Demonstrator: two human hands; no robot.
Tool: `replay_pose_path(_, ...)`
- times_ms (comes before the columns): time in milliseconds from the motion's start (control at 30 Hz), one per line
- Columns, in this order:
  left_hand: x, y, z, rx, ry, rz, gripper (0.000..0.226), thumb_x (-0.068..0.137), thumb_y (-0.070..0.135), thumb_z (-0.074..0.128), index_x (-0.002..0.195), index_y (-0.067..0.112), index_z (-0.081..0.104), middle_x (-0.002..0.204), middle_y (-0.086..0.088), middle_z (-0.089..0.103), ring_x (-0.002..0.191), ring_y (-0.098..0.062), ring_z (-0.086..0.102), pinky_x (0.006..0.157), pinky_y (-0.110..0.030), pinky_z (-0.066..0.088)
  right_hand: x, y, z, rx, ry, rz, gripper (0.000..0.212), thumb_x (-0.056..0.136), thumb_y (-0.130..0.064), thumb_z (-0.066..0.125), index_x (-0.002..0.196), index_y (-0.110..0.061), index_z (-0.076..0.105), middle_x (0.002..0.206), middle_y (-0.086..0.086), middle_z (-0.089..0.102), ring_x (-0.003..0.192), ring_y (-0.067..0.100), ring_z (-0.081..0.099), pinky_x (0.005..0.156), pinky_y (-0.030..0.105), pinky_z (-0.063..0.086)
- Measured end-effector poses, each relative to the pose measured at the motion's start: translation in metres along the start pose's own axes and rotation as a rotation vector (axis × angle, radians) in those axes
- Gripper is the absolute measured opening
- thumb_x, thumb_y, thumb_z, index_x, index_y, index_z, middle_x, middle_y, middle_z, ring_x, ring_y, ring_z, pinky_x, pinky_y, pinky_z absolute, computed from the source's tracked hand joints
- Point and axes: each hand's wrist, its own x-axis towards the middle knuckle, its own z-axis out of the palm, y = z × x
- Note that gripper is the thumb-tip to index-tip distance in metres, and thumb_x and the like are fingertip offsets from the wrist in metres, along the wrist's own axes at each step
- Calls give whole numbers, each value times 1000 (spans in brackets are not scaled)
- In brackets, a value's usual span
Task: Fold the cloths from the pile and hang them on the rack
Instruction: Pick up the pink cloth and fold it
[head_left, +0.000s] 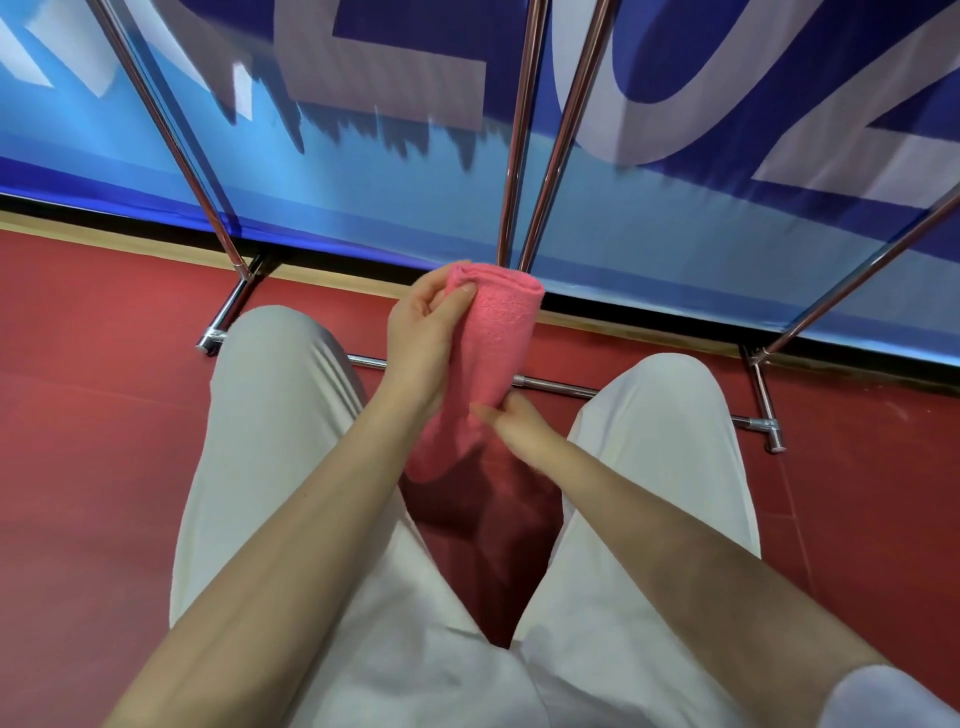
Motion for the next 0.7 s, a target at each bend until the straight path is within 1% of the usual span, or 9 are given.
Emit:
replay_pose_path(133, 22, 13, -16, -72, 107, 34, 12, 89, 5, 59, 95, 10, 68, 79, 5, 69, 73, -6, 60, 70, -19, 47, 0, -6, -3, 52, 66, -28, 28, 96, -6, 48, 122, -9, 56, 114, 8, 63, 103, 18, 59, 95, 33, 45)
replay_pose_path(233, 37, 21, -25, -196, 226, 11, 15, 94, 1, 53, 92, 10, 65, 68, 7, 67, 63, -3, 58, 59, -16, 46, -6, -19, -13, 93, 137, -40, 24, 97, -7, 45, 118, -10, 57, 109, 7, 61, 100, 16, 56, 91, 31, 43)
replay_pose_path(300, 45, 23, -25, -198, 262, -16, 15, 94, 3, 53, 92, 12, 65, 62, 10, 64, 56, -1, 55, 52, -15, 41, -11, -31, -27, 86, 192, -83, 21, 97, -7, 43, 112, -9, 58, 103, 5, 60, 95, 15, 55, 83, 25, 44)
replay_pose_path(367, 52, 27, -20, -172, 251, -45, 16, 94, 5, 54, 87, 15, 64, 58, 11, 57, 50, 0, 48, 47, -15, 35, -16, -46, -50, 34, 246, -153, 18, 97, -7, 45, 107, -4, 60, 97, 6, 59, 86, 12, 54, 71, 12, 42)
replay_pose_path(433, 59, 37, -8, -157, 237, -58, 17, 94, 6, 54, 84, 16, 63, 57, 8, 50, 47, -2, 43, 44, -15, 33, -19, -68, -78, -29, 290, -236, 17, 97, -9, 49, 101, 0, 63, 91, 6, 59, 82, 12, 52, 66, 10, 40)
replay_pose_path(533, 73, 56, 23, -174, 207, -88, 13, 95, 6, 54, 89, 16, 61, 75, 2, 59, 63, -5, 53, 53, -16, 46, -25, -108, -129, -124, 315, -320, 20, 96, -22, 57, 93, -5, 66, 86, 4, 63, 78, 9, 53, 70, 16, 42)
replay_pose_path(600, 82, 70, 53, -183, 158, -86, 12, 96, 4, 52, 97, 14, 60, 84, -1, 61, 70, -7, 57, 57, -17, 51, -29, -135, -166, -181, 350, -339, 23, 93, -29, 60, 90, -8, 68, 85, 7, 67, 77, 9, 55, 76, 28, 47)
replay_pose_path(633, 87, 76, 70, -172, 136, -78, 13, 96, 3, 51, 101, 12, 59, 84, -1, 61, 70, -7, 57, 55, -16, 51, -32, -148, -187, -213, 379, -354, 26, 92, -31, 60, 89, -7, 68, 85, 11, 69, 77, 11, 55, 78, 32, 47)
replay_pose_path(700, 95, 89, 108, -128, 76, -49, 16, 95, 0, 48, 104, 9, 58, 74, 0, 60, 59, -3, 56, 46, -14, 47, -44, -175, -228, -278, 428, -384, 23, 92, -31, 60, 88, -10, 69, 83, 7, 68, 78, 11, 55, 78, 33, 46)
